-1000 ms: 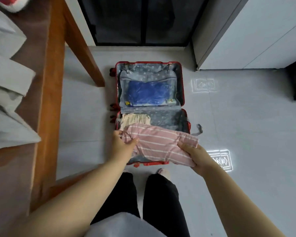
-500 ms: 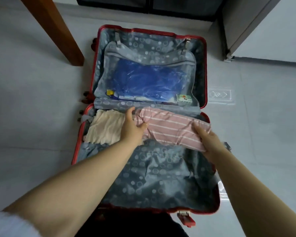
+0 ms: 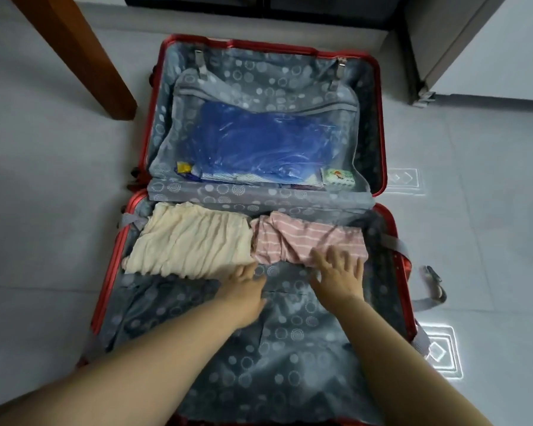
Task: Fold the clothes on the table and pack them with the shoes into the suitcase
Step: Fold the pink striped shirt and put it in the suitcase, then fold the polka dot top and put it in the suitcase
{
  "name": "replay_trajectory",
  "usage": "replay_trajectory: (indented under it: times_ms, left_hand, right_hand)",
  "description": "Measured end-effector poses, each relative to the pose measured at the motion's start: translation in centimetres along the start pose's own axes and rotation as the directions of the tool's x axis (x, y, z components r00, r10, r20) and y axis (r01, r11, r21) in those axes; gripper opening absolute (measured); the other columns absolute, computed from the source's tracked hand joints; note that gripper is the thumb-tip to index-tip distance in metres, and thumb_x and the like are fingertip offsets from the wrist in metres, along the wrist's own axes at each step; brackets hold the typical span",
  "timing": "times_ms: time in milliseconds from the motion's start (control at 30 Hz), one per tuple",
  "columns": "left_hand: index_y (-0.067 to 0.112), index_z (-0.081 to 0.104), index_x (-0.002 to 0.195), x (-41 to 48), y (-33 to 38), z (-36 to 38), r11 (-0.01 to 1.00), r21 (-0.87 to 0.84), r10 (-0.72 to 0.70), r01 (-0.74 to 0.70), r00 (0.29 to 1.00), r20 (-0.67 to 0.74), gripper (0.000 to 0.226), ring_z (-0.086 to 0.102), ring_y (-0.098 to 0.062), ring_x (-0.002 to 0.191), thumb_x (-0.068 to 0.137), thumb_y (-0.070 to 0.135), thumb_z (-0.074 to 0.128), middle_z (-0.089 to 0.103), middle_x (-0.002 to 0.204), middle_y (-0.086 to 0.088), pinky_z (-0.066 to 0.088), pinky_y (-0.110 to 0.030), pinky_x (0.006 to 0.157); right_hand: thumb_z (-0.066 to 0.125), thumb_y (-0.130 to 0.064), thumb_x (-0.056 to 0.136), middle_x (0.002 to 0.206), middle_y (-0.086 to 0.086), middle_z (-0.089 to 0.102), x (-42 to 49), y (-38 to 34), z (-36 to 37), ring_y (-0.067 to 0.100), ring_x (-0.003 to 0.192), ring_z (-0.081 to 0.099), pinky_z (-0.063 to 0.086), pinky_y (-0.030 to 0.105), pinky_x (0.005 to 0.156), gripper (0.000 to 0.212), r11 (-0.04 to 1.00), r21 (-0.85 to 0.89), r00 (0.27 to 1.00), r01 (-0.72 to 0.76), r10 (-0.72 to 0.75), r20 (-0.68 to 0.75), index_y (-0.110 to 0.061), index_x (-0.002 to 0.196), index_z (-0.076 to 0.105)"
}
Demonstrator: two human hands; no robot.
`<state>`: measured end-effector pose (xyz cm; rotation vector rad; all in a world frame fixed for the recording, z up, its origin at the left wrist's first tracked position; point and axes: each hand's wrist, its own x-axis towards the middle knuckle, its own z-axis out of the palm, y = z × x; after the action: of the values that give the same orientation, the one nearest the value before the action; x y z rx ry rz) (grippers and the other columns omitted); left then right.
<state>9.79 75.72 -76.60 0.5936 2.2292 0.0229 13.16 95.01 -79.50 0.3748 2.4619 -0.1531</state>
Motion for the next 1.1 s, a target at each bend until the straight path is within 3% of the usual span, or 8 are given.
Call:
replay_trajectory:
  times_ms: [100,200,300,567,700,833,933,1100]
  left_hand:
    - [0.019,0.015,0.148,-1.2,0.3,-0.3,0.998,-0.059,0.003,-0.002,1.0,0.015,0.057,0.005,-0.027,0.143,0.097,0.035,0.036,0.003,0.157,-0.007,0.007,-0.036,0.118]
    - [0.021,0.013,0.148,-4.8,0.8,-3.6,0.975,-0.22,-0.056,0.042,0.997,-0.057,0.058,0.027,-0.025,0.135,0.097,0.031,0.038,0.027,0.15,-0.007,0.019,-0.033,0.113]
    - [0.024,0.008,0.148,-11.6,1.5,-9.7,0.958,-0.277,-0.12,0.076,0.982,-0.146,0.059,0.036,-0.023,0.128,0.097,0.029,0.037,0.039,0.142,-0.003,0.017,-0.036,0.114]
    - [0.024,0.009,0.148,-31.8,3.3,-27.9,0.985,-0.168,-0.1,0.046,0.938,-0.331,0.056,0.02,-0.02,0.14,0.098,0.03,0.032,0.023,0.153,0.001,0.008,-0.038,0.117]
    - [0.024,0.009,0.149,-42.0,3.5,-34.3,0.991,-0.129,-0.077,0.028,0.919,-0.386,0.055,0.014,-0.019,0.142,0.098,0.03,0.03,0.019,0.154,0.001,-0.003,-0.038,0.116]
    - [0.026,0.008,0.149,-50.8,2.5,-37.9,0.989,-0.146,-0.087,0.017,0.868,-0.488,0.055,0.012,-0.017,0.142,0.098,0.032,0.03,0.017,0.155,0.003,-0.003,-0.038,0.117]
    - [0.029,0.008,0.148,-56.3,-0.1,-38.3,0.967,-0.251,-0.112,-0.042,0.815,-0.569,0.054,0.013,-0.014,0.142,0.099,0.035,0.03,0.019,0.154,0.006,-0.001,-0.035,0.117]
    - [0.03,0.011,0.147,-66.3,-9.5,-35.9,0.95,-0.279,-0.085,-0.142,0.741,-0.666,0.059,0.017,-0.01,0.14,0.091,0.046,0.015,0.022,0.151,0.011,-0.001,-0.023,0.113]
  right_hand:
    - [0.039,-0.058,0.091,0.158,0.008,-0.005,0.3,0.0,-0.7,0.038,0.144,-0.001,-0.001,0.053,0.114,0.072,0.994,-0.096,0.973,0.043,-0.02,0.232,-0.037,0.148,0.001]
    - [0.04,-0.058,0.091,0.158,0.011,-0.003,-1.5,-1.5,-4.5,0.037,0.144,0.002,0.004,0.051,0.115,0.075,0.998,-0.058,0.956,0.015,0.002,0.293,-0.032,0.149,-0.001]
    - [0.037,-0.053,0.094,0.158,0.011,-0.001,-7.7,-4.6,-10.3,0.032,0.145,0.004,0.007,0.045,0.117,0.073,0.998,0.053,0.975,0.036,-0.047,0.216,-0.028,0.149,-0.004]
    - [0.029,-0.052,0.096,0.158,0.009,0.001,-29.1,-10.6,-31.1,0.028,0.145,0.003,0.005,0.039,0.117,0.069,0.985,0.157,0.992,0.074,-0.089,0.087,-0.025,0.149,-0.004]
    - [0.007,-0.067,0.086,0.158,0.009,0.002,-38.2,-13.4,-41.0,0.027,0.145,0.003,0.004,0.04,0.118,0.078,0.983,0.12,0.99,0.137,-0.141,0.027,-0.025,0.15,-0.002]
    - [-0.011,-0.077,0.068,0.158,0.008,0.005,-44.7,-17.9,-47.2,0.027,0.145,0.006,0.006,0.04,0.118,0.098,0.974,0.064,0.975,0.219,-0.217,-0.039,-0.025,0.15,-0.002]
    - [0.02,-0.063,0.09,0.158,0.006,0.009,-47.3,-23.4,-49.4,0.024,0.144,0.01,0.009,0.038,0.117,0.073,0.95,0.09,0.95,0.298,-0.286,-0.128,-0.024,0.15,0.002]
    - [0.04,-0.043,0.096,0.153,0.003,0.022,-52.8,-34.4,-50.4,0.023,0.141,0.02,0.017,0.035,0.116,0.063,0.857,0.237,0.868,0.458,-0.372,-0.33,-0.019,0.148,0.014]
